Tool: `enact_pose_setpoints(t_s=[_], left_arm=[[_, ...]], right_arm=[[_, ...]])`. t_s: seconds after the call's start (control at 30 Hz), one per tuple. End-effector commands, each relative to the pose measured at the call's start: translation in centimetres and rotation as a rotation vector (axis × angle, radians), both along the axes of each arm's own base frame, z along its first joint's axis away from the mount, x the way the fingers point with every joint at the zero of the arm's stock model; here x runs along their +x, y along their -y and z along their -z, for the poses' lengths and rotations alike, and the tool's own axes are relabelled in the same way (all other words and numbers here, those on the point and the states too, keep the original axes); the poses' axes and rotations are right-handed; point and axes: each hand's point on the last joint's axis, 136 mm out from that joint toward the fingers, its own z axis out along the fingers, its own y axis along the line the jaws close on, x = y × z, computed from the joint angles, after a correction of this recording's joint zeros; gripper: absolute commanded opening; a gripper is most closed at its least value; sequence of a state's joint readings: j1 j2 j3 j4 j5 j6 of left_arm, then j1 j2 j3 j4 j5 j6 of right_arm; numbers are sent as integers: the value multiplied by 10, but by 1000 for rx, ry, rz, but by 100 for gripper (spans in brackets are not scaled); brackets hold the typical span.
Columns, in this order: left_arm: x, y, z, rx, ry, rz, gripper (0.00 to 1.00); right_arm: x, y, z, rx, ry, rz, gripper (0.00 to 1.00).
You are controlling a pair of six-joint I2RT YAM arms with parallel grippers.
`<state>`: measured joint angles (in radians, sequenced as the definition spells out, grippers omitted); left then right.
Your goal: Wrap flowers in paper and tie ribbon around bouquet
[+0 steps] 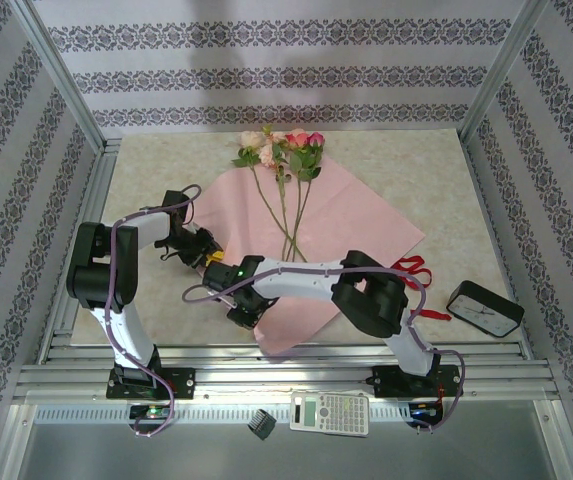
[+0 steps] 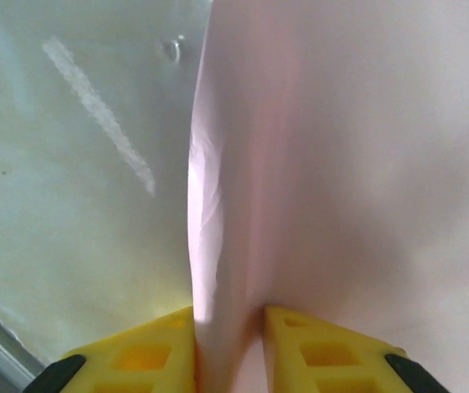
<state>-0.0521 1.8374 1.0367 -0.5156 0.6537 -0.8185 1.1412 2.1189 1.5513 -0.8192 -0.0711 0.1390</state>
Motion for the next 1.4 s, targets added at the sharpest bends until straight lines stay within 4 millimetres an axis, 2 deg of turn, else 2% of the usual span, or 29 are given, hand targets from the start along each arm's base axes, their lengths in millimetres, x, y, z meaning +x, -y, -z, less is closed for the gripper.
enact_pose_setpoints(t_s=[0.0,0.13,0.2,0.3,0.37,0.47,0.53,0.63,0.73,0.87,1.17,1.27,1.37], left_arm=[[4,-12,0,66,6,-7,19],[-3,-22,-36,130,43,-38,38],[-20,-30,-53,173,38,-56,49],[-52,-36,-64,200,10,-88,55],[-73,-31,-63,161,-23,-121,56],[-98,-10,-52,54,-73,-174,58],[-104,3,-46,-8,-82,-226,58],[-96,15,-42,-74,-70,-311,62],[-89,29,-40,-109,-75,-337,62],[-97,49,-28,-133,-127,-326,59],[-113,58,-17,-116,-191,-324,47],[-116,58,-14,-121,-201,-343,39],[-115,59,-11,-133,-199,-361,25]], right_arm=[[-6,5,-2,16,-120,-10,23],[-10,4,-14,92,-237,5,22],[-10,3,-19,128,-284,14,22],[-9,3,-26,168,-335,27,21],[-8,0,-30,199,-369,35,21],[-9,-3,-35,233,-417,41,21],[-8,-6,-37,255,-439,44,21],[-7,-7,-39,267,-460,49,21],[-5,-7,-40,275,-466,50,21],[-2,-6,-39,283,-472,61,21],[7,-6,-39,305,-457,83,21],[8,-6,-40,315,-450,86,21],[8,-5,-41,322,-447,87,22]])
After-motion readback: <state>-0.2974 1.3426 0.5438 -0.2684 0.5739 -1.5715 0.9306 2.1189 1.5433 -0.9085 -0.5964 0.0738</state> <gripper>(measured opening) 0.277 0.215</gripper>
